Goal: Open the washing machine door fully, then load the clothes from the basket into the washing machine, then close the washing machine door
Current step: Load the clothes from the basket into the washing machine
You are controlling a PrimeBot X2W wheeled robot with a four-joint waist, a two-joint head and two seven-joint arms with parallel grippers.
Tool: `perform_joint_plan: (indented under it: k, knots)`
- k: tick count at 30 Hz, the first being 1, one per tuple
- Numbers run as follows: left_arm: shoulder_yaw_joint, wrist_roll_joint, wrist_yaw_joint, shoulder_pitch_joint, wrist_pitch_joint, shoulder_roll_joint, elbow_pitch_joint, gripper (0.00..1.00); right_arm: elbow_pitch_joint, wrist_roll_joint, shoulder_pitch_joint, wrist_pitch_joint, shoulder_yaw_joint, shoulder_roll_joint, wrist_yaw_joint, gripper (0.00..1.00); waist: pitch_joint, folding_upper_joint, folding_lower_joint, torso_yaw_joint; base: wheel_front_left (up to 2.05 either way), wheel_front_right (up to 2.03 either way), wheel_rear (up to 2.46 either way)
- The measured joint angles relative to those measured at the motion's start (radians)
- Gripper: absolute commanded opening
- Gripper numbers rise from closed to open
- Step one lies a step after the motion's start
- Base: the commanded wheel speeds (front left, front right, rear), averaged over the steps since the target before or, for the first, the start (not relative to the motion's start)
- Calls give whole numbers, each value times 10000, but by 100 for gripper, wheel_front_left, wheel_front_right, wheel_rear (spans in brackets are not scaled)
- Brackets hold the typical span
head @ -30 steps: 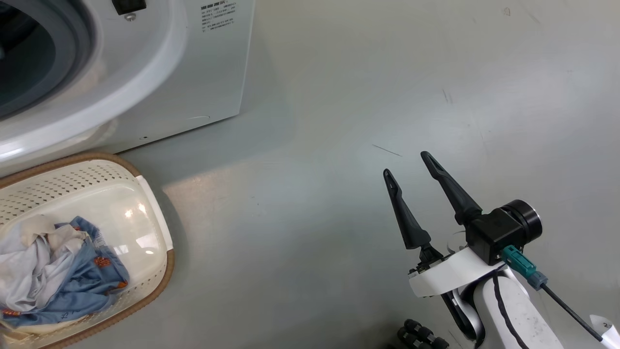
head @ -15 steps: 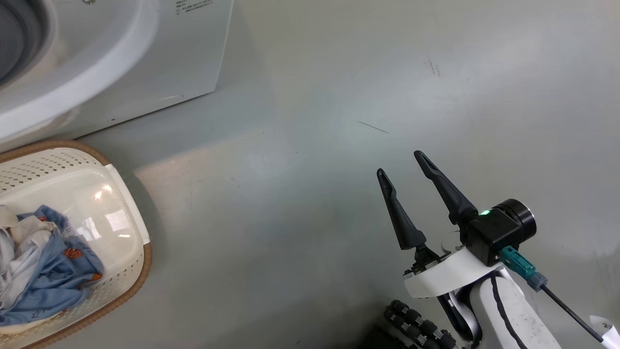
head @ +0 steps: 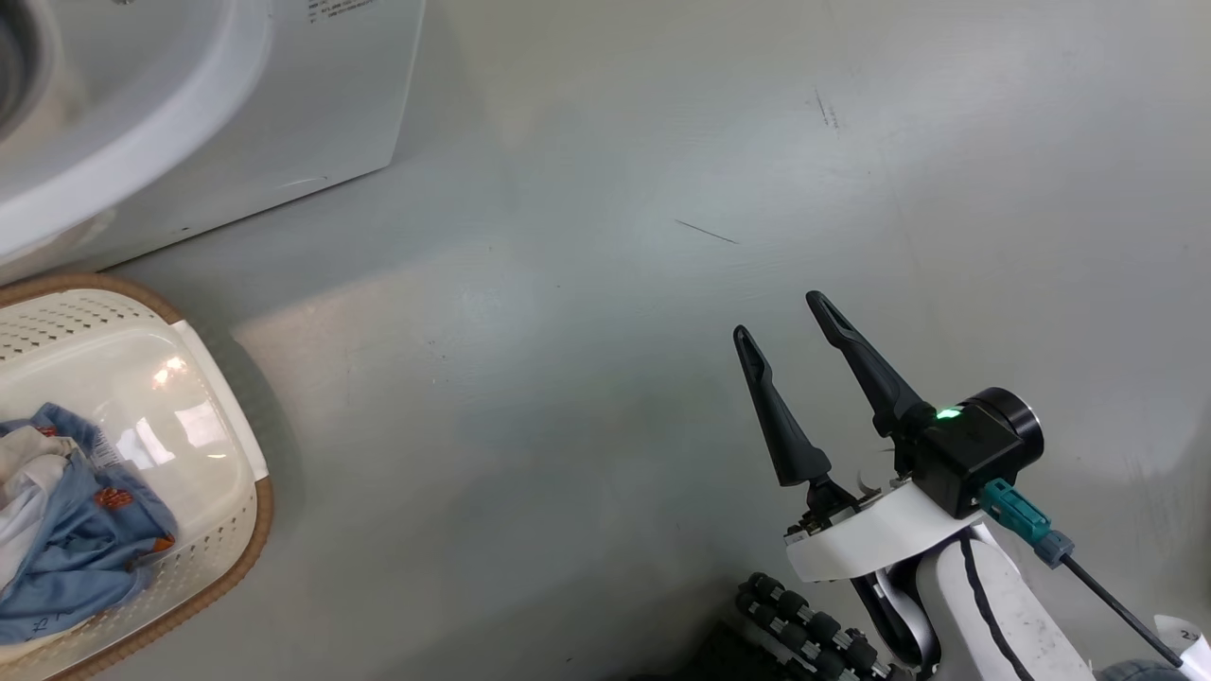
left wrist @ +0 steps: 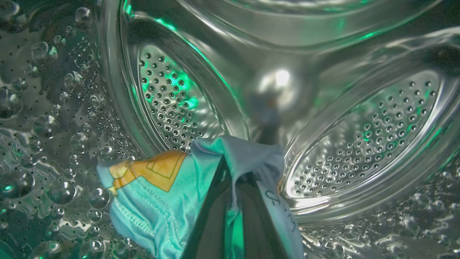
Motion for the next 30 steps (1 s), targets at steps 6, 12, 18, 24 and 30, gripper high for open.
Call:
perform_joint_plan:
  k: [6, 12, 18, 24, 30]
  knots:
    - [-665, 698, 8, 61, 148, 165, 734, 0, -2, 201, 0, 0, 92, 0, -2, 100, -13, 0, 0, -51, 0, 0, 0]
    - [-855, 830, 178, 133, 408, 75, 1651, 100, 96, 245, 1, 0, 96, 0, -4, 100, -204, 0, 0, -32, 0, 0, 0]
    - [-1235, 1327, 456, 153, 466, 23, 2320, 100, 111, 334, -7, 0, 107, -2, -4, 100, -545, 0, 0, 33, 0, 0, 0]
    - [-1346, 1354, 579, 194, 155, -487, 2993, 100, 217, 339, -64, 0, 35, -4, -4, 100, -960, 0, 0, 189, 0, 0, 0]
    - [-1277, 1241, 780, 291, -176, -1149, 3639, 100, 280, 339, -126, 0, -105, -6, -4, 100, -1455, 0, 0, 411, 0, 0, 0]
